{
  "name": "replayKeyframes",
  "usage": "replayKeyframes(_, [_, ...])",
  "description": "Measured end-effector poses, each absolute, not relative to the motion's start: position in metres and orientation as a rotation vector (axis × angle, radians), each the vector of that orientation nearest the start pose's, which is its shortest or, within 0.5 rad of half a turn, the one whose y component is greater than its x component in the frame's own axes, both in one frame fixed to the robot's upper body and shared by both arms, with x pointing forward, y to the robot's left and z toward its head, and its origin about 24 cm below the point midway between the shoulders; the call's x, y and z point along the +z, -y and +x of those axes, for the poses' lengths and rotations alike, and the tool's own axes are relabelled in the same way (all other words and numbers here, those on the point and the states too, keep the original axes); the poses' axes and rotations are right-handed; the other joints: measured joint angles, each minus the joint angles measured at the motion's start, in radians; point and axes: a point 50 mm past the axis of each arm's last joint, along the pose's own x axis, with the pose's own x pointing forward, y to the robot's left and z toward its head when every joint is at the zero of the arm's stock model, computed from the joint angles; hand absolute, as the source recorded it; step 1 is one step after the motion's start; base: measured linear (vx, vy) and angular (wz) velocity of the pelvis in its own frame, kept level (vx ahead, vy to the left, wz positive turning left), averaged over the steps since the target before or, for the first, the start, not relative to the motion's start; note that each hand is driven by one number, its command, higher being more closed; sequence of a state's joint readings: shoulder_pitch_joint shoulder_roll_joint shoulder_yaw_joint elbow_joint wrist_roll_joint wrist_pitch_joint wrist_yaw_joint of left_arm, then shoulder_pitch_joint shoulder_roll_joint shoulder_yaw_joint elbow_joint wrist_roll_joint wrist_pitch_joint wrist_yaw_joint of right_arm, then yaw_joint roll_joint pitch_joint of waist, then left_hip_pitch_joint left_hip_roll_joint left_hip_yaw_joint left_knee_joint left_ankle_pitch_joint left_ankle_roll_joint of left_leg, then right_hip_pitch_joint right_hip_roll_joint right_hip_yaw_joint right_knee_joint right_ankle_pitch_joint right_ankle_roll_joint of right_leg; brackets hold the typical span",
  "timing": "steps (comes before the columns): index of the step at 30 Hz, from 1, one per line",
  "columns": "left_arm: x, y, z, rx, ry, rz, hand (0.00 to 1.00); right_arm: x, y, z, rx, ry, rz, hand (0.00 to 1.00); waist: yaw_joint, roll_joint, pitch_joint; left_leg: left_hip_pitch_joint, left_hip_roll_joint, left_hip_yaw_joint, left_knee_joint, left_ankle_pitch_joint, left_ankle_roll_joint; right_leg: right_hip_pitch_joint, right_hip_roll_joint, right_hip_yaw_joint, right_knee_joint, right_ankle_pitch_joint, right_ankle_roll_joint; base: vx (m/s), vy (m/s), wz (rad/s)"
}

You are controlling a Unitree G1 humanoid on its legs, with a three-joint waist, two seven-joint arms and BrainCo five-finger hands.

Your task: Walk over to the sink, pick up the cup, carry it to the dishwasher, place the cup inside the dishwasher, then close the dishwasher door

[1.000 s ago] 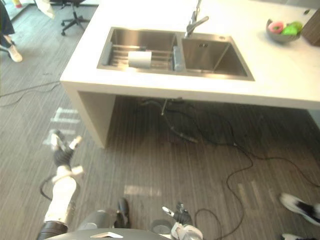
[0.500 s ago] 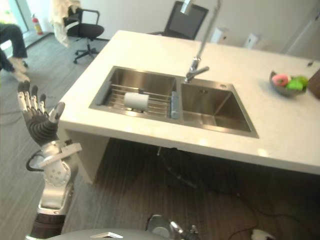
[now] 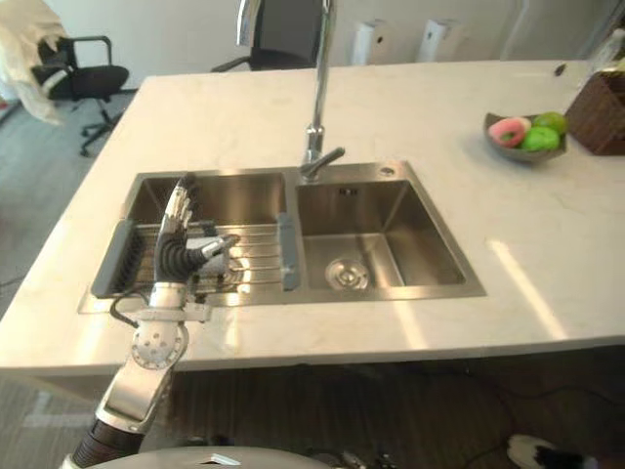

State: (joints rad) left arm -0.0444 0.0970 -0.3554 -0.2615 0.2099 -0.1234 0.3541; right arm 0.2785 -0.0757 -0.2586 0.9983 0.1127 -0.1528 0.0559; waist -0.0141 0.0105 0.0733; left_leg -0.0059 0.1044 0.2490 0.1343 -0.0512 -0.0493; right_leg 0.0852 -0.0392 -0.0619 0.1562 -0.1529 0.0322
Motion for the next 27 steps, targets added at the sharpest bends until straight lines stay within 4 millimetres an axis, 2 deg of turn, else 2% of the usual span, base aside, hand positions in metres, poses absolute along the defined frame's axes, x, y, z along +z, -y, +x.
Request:
replayKeyframes(1, [0.123, -0.087, 0.241, -0.019, 0.485, 0.193, 0.00, -0.161, 0.217, 0.031, -0.381, -1.072, 0.160, 0.00, -0.005, -0.011, -0.002, 0.009, -0.010, 0.001, -0.017, 0.003, 0.003, 0.006, -0.008, -0.002, -0.007, 0.000, 0.001, 0.11, 0.055, 0.04])
replayKeyframes(4, [0.127, -0.084, 0.249, -0.026, 0.508, 0.324, 0.00, -0.160, 0.218, 0.032, -0.379, -1.064, 0.154, 0.00, -0.016, -0.008, -0.001, 0.045, -0.024, -0.001, -0.047, 0.011, 0.007, 0.037, -0.017, -0.006, -0.022, 0.004, 0.006, 0.06, 0.045, 0.06])
replayKeyframes(7, [0.112, -0.091, 0.268, -0.062, 0.435, 0.540, 0.00, -0.159, 0.220, 0.035, -0.350, -1.064, 0.125, 0.00, -0.029, 0.000, -0.004, 0.105, -0.034, -0.003, -0.149, 0.064, -0.002, 0.053, -0.014, -0.008, -0.034, 0.003, 0.008, -0.04, -0.022, 0.02])
replayKeyframes(8, [0.101, -0.096, 0.276, -0.095, 0.363, 0.639, 0.00, -0.159, 0.222, 0.039, -0.342, -1.062, 0.115, 0.00, -0.044, 0.006, -0.004, 0.121, -0.039, -0.008, -0.211, 0.106, -0.002, 0.050, -0.010, -0.017, -0.046, -0.001, 0.011, -0.13, -0.078, 0.13])
replayKeyframes(12, [0.074, -0.103, 0.282, -0.201, 0.202, 0.822, 0.00, -0.158, 0.228, 0.042, -0.344, -1.063, 0.101, 0.00, -0.070, 0.024, 0.010, 0.121, -0.039, -0.035, -0.221, 0.120, -0.001, 0.054, -0.005, -0.042, -0.049, -0.003, 0.010, -0.11, -0.044, 0.13])
replayKeyframes(15, [0.073, -0.114, 0.284, -0.228, 0.190, 0.944, 0.00, -0.159, 0.228, 0.040, -0.336, -1.084, 0.090, 0.00, -0.076, 0.025, 0.009, 0.126, -0.041, -0.049, -0.221, 0.121, 0.001, 0.069, -0.007, -0.054, -0.057, -0.001, 0.013, -0.06, -0.007, 0.13])
replayKeyframes(17, [0.072, -0.130, 0.287, -0.230, 0.148, 1.052, 0.00, -0.159, 0.229, 0.039, -0.322, -1.099, 0.070, 0.00, -0.077, 0.020, 0.010, 0.129, -0.045, -0.060, -0.221, 0.123, 0.003, 0.086, -0.008, -0.061, -0.077, 0.008, 0.017, -0.04, 0.007, 0.15])
replayKeyframes(22, [0.063, -0.156, 0.293, -0.218, 0.040, 1.155, 0.00, -0.160, 0.228, 0.042, -0.311, -1.115, 0.067, 0.00, -0.082, 0.013, 0.013, 0.128, -0.048, -0.060, -0.221, 0.123, 0.004, 0.096, -0.010, -0.062, -0.102, 0.022, 0.019, 0.00, 0.000, 0.00])
replayKeyframes(27, [0.073, -0.165, 0.300, -0.204, 0.045, 1.195, 0.00, -0.162, 0.225, 0.044, -0.296, -1.130, 0.070, 0.00, -0.095, -0.004, 0.023, 0.128, -0.056, -0.062, -0.221, 0.122, 0.006, 0.103, -0.013, -0.063, -0.113, 0.026, 0.021, 0.00, 0.000, 0.00])
